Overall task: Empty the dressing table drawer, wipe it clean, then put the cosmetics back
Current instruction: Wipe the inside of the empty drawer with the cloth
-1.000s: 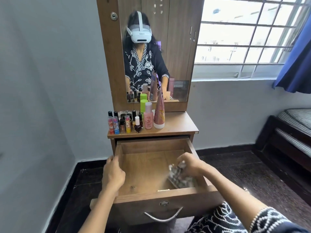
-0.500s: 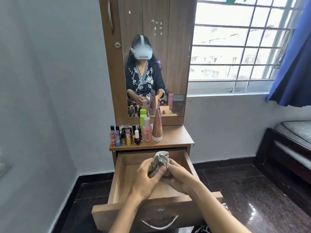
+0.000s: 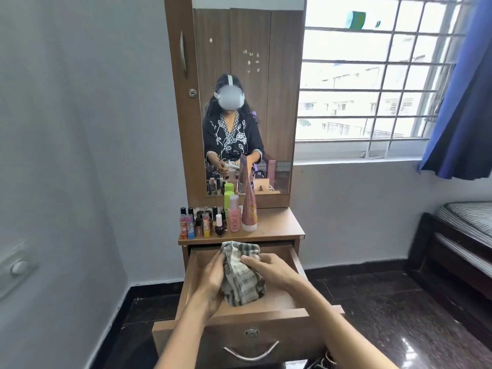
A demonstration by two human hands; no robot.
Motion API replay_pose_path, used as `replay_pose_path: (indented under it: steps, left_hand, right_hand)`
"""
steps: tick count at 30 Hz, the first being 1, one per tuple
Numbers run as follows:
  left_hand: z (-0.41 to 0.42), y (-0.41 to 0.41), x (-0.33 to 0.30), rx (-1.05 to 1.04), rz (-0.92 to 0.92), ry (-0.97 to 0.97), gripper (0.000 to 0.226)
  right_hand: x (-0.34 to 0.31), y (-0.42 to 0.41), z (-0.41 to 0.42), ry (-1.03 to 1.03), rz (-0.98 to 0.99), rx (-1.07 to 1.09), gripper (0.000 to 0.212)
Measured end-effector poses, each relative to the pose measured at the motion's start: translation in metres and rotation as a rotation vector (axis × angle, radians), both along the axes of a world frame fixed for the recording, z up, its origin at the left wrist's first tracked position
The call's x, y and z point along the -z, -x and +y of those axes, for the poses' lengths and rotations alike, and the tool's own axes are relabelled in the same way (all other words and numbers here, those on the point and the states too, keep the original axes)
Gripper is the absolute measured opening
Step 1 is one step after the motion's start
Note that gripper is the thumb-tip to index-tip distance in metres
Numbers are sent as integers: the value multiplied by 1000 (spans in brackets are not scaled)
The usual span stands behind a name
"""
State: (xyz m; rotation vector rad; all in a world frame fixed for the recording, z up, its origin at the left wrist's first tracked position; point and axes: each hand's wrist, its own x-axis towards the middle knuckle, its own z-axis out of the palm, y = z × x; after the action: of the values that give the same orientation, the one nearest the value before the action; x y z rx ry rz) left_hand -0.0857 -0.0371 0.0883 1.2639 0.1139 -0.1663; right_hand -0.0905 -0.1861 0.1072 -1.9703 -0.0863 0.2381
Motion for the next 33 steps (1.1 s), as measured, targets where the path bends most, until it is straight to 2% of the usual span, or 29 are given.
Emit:
replay_pose_path:
  steps: [2,5,7,8,10,13,16,19,23,29,31,33]
  left_hand:
    - [-2,3,-1,41,65,-3,49]
    - [-6,6,1,168,92,100,70]
    - [-8,8,2,213,24,51,61]
    - [-9,9,2,230,-22,-20,52]
    - [-9,8,6,201,-68,-167,51]
    - [-8,6,9,190,-55,-156,37]
    - [-5,3,12,178,-45,-173,27]
    - [-8,2,18,172,-66,-227,27]
    - [-18,3,22,137,-94,-279,34]
    - [-39,-1,27,8,-176,-541,44]
    - [-43,-5,28,-26,-157,-595,43]
    - [-49,-10,27,-31,-65,-621,52]
  right_hand:
    - [4,4,3,-116,-81,20,35]
    - [12,6,9,-262,-122,98,32]
    - [18,7,10,-263,-121,136,33]
    - [19,8,10,-237,-121,141,33]
    - [22,10,7,-214,-132,133,33]
    - [27,10,-4,-211,-160,59,25]
    - [32,15,-14,-257,-95,-80,12]
    - [35,17,-20,-189,-119,-85,21]
    - [37,17,-22,-325,-44,-57,39]
    - [47,10,-24,-377,-18,-37,56]
    - [52,7,-26,-374,-28,-38,59]
    - [55,5,-28,-325,-44,-43,63]
